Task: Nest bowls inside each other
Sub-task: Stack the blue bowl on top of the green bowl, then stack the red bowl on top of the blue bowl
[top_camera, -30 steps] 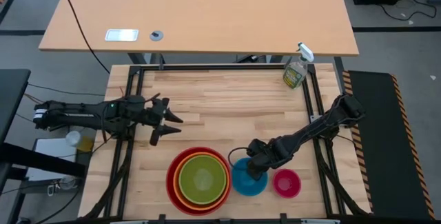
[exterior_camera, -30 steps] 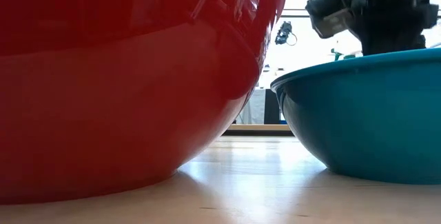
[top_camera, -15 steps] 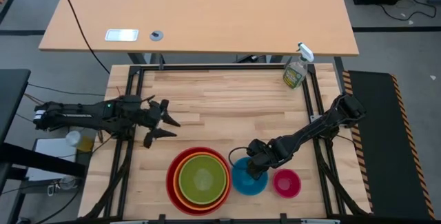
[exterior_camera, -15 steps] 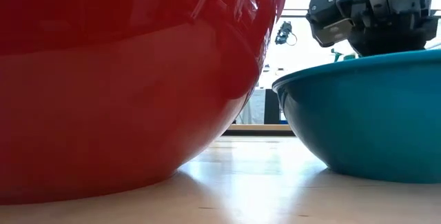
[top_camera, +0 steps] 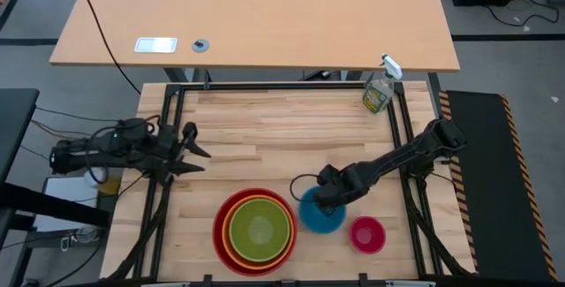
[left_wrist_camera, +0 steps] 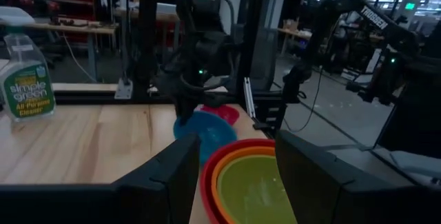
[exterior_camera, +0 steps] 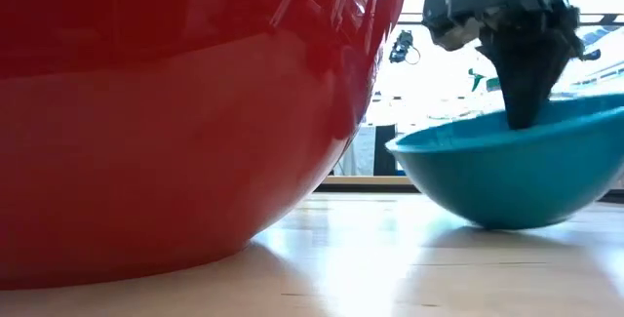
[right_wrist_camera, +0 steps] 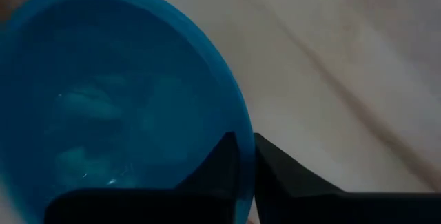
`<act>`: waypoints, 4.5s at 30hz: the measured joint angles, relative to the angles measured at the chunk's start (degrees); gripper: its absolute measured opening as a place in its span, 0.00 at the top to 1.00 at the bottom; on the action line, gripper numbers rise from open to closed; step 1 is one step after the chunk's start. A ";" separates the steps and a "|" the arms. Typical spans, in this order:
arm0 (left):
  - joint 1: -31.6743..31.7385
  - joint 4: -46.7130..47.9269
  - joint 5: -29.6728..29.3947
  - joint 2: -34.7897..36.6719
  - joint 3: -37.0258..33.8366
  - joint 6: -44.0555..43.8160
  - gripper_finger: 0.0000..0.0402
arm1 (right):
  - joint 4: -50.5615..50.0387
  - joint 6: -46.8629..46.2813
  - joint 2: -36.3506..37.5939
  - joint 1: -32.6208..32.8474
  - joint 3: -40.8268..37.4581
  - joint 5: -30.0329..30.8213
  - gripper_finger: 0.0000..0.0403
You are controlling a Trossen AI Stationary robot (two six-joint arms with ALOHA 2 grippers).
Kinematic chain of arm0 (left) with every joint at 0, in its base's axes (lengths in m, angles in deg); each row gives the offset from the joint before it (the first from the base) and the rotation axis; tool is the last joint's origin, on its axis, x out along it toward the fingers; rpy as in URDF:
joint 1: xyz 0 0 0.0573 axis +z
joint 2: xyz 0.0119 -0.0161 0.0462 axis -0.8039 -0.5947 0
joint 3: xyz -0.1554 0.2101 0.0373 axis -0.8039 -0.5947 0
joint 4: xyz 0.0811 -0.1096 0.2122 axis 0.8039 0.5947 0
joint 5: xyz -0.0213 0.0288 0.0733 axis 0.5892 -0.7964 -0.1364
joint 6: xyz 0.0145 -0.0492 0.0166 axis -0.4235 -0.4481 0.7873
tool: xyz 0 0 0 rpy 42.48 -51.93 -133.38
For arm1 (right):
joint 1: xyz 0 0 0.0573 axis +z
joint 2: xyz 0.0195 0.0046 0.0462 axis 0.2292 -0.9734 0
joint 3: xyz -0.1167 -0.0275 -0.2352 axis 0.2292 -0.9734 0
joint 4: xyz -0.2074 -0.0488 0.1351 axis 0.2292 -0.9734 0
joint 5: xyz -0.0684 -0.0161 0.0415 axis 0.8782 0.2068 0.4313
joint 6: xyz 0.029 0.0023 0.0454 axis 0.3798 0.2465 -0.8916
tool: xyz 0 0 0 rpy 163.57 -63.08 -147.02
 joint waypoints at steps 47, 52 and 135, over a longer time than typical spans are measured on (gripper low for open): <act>0.02 2.72 -1.12 0.79 0.00 -0.31 0.52 | 25.31 27.02 -17.72 -3.13 25.85 -0.68 0.72; 0.02 3.02 -1.12 0.77 0.00 -0.29 0.52 | 23.98 25.50 -16.50 -5.27 25.85 -5.92 0.59; 0.07 3.94 -1.12 0.66 0.00 -3.28 0.52 | -27.62 -13.15 -11.76 17.57 22.86 -13.27 0.45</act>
